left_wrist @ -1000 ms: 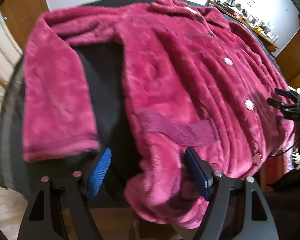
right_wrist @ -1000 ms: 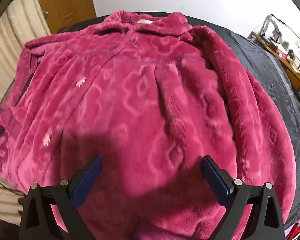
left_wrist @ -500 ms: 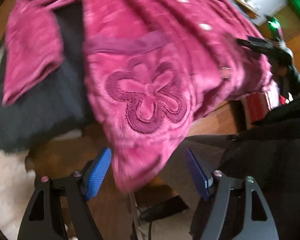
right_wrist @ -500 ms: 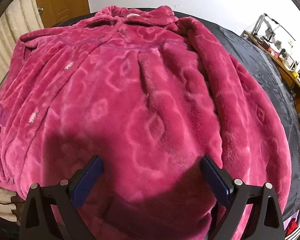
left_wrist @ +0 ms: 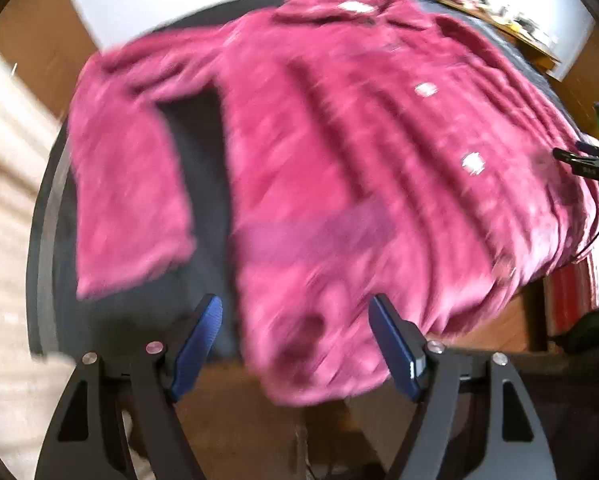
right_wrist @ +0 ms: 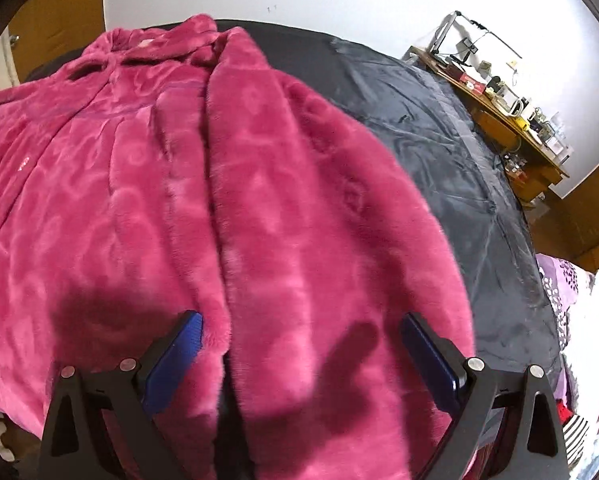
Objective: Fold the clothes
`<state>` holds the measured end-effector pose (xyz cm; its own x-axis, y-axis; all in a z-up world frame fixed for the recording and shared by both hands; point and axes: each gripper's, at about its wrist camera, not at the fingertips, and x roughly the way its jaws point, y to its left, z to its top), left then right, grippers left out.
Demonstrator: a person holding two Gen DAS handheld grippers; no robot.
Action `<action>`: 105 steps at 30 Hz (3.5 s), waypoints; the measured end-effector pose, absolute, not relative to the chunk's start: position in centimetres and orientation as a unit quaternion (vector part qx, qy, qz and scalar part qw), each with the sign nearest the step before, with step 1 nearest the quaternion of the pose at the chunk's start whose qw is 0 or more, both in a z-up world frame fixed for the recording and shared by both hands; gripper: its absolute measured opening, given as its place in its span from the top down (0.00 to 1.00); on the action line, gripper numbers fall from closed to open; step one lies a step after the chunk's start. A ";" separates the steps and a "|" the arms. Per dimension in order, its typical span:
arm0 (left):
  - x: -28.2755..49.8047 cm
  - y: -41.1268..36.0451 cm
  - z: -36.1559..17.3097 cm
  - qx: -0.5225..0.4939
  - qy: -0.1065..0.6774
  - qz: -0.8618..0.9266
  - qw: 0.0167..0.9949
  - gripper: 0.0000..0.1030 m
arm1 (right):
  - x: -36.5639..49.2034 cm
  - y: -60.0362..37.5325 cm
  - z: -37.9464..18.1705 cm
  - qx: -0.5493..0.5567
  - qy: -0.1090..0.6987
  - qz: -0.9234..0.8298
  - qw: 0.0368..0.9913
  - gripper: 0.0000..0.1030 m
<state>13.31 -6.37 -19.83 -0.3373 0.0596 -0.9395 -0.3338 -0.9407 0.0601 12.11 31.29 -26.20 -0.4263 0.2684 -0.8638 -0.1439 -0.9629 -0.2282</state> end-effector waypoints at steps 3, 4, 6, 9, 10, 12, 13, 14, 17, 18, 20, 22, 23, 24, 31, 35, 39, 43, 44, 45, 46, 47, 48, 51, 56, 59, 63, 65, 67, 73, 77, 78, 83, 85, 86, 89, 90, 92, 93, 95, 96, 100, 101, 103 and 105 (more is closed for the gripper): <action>11.8 -3.8 -20.1 -0.547 0.143 0.813 0.139 0.23 | 11.9 30.9 -25.8 -0.517 -0.070 0.844 0.126 0.04; 11.5 -3.6 -20.1 -0.548 0.146 0.811 0.141 0.23 | 11.8 30.8 -26.0 -0.519 -0.075 0.842 0.128 0.04; 10.2 -2.3 -21.4 -0.556 0.148 0.805 0.145 0.23 | 11.7 30.5 -26.3 -0.521 -0.085 0.839 0.131 0.04; 9.4 -2.3 -22.9 -0.571 0.142 0.799 0.127 0.23 | 11.5 31.3 -26.4 -0.524 -0.068 0.836 0.148 0.04; 9.1 -2.4 -23.4 -0.578 0.136 0.796 0.120 0.23 | 11.5 31.6 -26.4 -0.525 -0.061 0.835 0.154 0.04; 8.7 -2.8 -24.2 -0.587 0.128 0.791 0.113 0.23 | 11.2 32.4 -26.6 -0.527 -0.064 0.831 0.169 0.04; 8.6 -3.0 -24.4 -0.591 0.125 0.789 0.112 0.23 | 11.1 32.9 -26.7 -0.527 -0.068 0.828 0.177 0.04; 8.5 -3.3 -24.6 -0.594 0.123 0.787 0.111 0.23 | 11.0 33.3 -26.8 -0.528 -0.071 0.826 0.184 0.04; 8.1 -3.3 -24.5 -0.598 0.131 0.782 0.115 0.23 | 10.6 34.7 -27.2 -0.529 -0.082 0.819 0.207 0.04; 7.8 -3.2 -24.5 -0.599 0.135 0.781 0.116 0.23 | 10.0 35.4 -27.2 -0.527 -0.089 0.816 0.220 0.04; 6.9 -2.9 -24.4 -0.599 0.144 0.778 0.120 0.23 | 8.5 37.2 -27.2 -0.522 -0.107 0.809 0.249 0.04; 5.6 -2.6 -24.0 -0.596 0.154 0.779 0.121 0.23 | 6.6 39.9 -26.9 -0.517 -0.102 0.800 0.288 0.04; 4.9 -2.4 -23.8 -0.594 0.159 0.779 0.122 0.23 | 5.7 41.4 -26.7 -0.514 -0.096 0.795 0.308 0.04; 4.0 -2.3 -23.5 -0.590 0.162 0.782 0.120 0.23 | 4.8 43.0 -26.2 -0.510 -0.083 0.791 0.328 0.04; -3.5 -2.7 -21.1 -0.564 0.153 0.805 0.102 0.23 | 2.2 44.8 -22.4 -0.501 0.031 0.801 0.327 0.04; -7.9 -3.5 -20.4 -0.558 0.129 0.815 0.085 0.23 | 1.6 39.2 -20.3 -0.483 0.049 0.842 0.235 0.04; -12.3 -3.9 -20.5 -0.556 0.124 0.820 0.057 0.23 | -0.2 33.2 -19.5 -0.471 0.065 0.870 0.128 0.04; -17.0 -4.5 -21.9 -0.567 0.112 0.816 0.034 0.23 | -3.7 31.0 -22.5 -0.495 0.089 0.861 0.073 0.04; -17.8 -4.6 -22.4 -0.569 0.111 0.814 0.031 0.23 | -4.5 31.0 -23.5 -0.502 0.084 0.857 0.080 0.04; -18.7 -4.6 -22.9 -0.572 0.112 0.812 0.030 0.23 | -5.4 31.1 -24.5 -0.508 0.077 0.853 0.093 0.04; -19.6 -4.7 -23.4 -0.575 0.112 0.810 0.028 0.23 | -6.3 31.4 -25.4 -0.513 0.069 0.849 0.109 0.04; -20.3 -4.6 -23.9 -0.576 0.115 0.808 0.030 0.23 | -7.1 32.0 -26.1 -0.517 0.067 0.844 0.124 0.04; -21.0 -4.6 -24.4 -0.578 0.119 0.807 0.031 0.23 | -8.0 32.7 -26.7 -0.520 0.068 0.840 0.137 0.04; -22.9 -4.8 -25.2 -0.573 0.117 0.811 0.019 0.14 | -9.9 34.7 -27.7 -0.520 0.071 0.836 0.162 0.03; -25.8 -6.0 -25.9 -0.572 0.081 0.816 0.011 0.05 | -14.1 36.4 -27.8 -0.516 0.062 0.833 0.190 0.02; -27.1 -5.9 -26.0 -0.559 0.087 0.825 0.006 0.01 | -15.7 37.3 -27.8 -0.512 0.072 0.834 0.196 0.02; -28.8 -5.9 -26.2 -0.541 0.096 0.836 -0.001 0.00 | -17.5 37.8 -27.9 -0.506 0.075 0.838 0.191 0.01; -29.8 -6.1 -26.1 -0.535 0.097 0.839 -0.006 0.00 | -17.7 37.6 -27.9 -0.503 0.076 0.839 0.191 0.01; -30.6 -6.1 -26.1 -0.535 0.094 0.840 -0.010 0.00 | -18.6 37.1 -27.8 -0.503 0.084 0.837 0.198 0.01; -31.3 -5.6 -26.0 -0.530 0.115 0.840 -0.022 0.00 | -20.0 37.7 -27.6 -0.516 0.081 0.828 0.202 0.01; -29.8 -5.0 -24.7 -0.528 0.146 0.837 -0.023 0.01 | -17.4 35.1 -24.7 -0.506 0.061 0.842 0.178 0.01; -29.1 -5.2 -24.5 -0.527 0.146 0.837 -0.016 0.01 | -16.4 33.9 -23.9 -0.503 0.057 0.847 0.160 0.01; -23.3 -4.1 -22.8 -0.533 0.154 0.832 0.016 0.00 | -10.9 26.7 -22.0 -0.515 0.034 0.856 0.038 0.01; -20.3 -3.9 -22.6 -0.539 0.166 0.825 0.034 0.01 | -7.8 23.5 -22.1 -0.527 0.026 0.849 -0.021 0.01; -18.7 -3.8 -22.6 -0.542 0.172 0.821 0.043 0.00 | -6.7 22.5 -22.4 -0.533 0.021 0.845 -0.041 0.01; -14.4 -3.3 -23.1 -0.554 0.190 0.809 0.060 0.00 | -2.6 19.1 -24.3 -0.559 -0.001 0.823 -0.099 0.01; -13.1 -3.1 -23.6 -0.558 0.196 0.804 0.061 0.01 | -1.8 18.6 -25.3 -0.568 -0.013 0.817 -0.102 0.01; -11.3 -2.9 -24.5 -0.565 0.201 0.798 0.056 0.01 | -0.9 18.2 -27.2 -0.583 -0.024 0.807 -0.090 0.01; -10.4 -2.9 -25.0 -0.569 0.202 0.795 0.051 0.01 | -0.7 18.2 -28.0 -0.586 -0.025 0.806 -0.079 0.01; -9.7 -3.1 -25.5 -0.567 0.193 0.800 0.041 0.01 | -0.6 18.1 -28.6 -0.569 -0.042 0.819 -0.062 0.00; -9.5 -3.3 -25.6 -0.564 0.184 0.804 0.035 0.01 | -0.6 18.0 -28.6 -0.567 -0.044 0.821 -0.055 0.00; -8.9 -3.6 -24.2 -0.567 0.162 0.808 -0.003 0.01 | 0.7 17.7 -27.4 -0.558 -0.025 0.828 -0.042 0.01; -8.3 -3.4 -23.3 -0.558 0.158 0.815 0.001 0.01 | 1.6 17.7 -26.7 -0.553 -0.017 0.832 -0.043 0.01; -6.6 -2.4 -21.9 -0.542 0.167 0.824 0.018 0.01 | 3.6 17.6 -25.7 -0.544 -0.004 0.838 -0.049 0.00; -4.4 -1.0 -21.4 -0.536 0.192 0.821 0.036 0.01 | 6.4 17.3 -25.1 -0.538 -0.001 0.841 -0.064 0.00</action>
<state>-4.36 -0.99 -21.44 -0.4234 -0.1467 -0.8940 -0.2648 -0.9237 0.2770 6.37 17.30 -25.06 -0.4140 -0.1059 -0.9041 0.1090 -0.9918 0.0662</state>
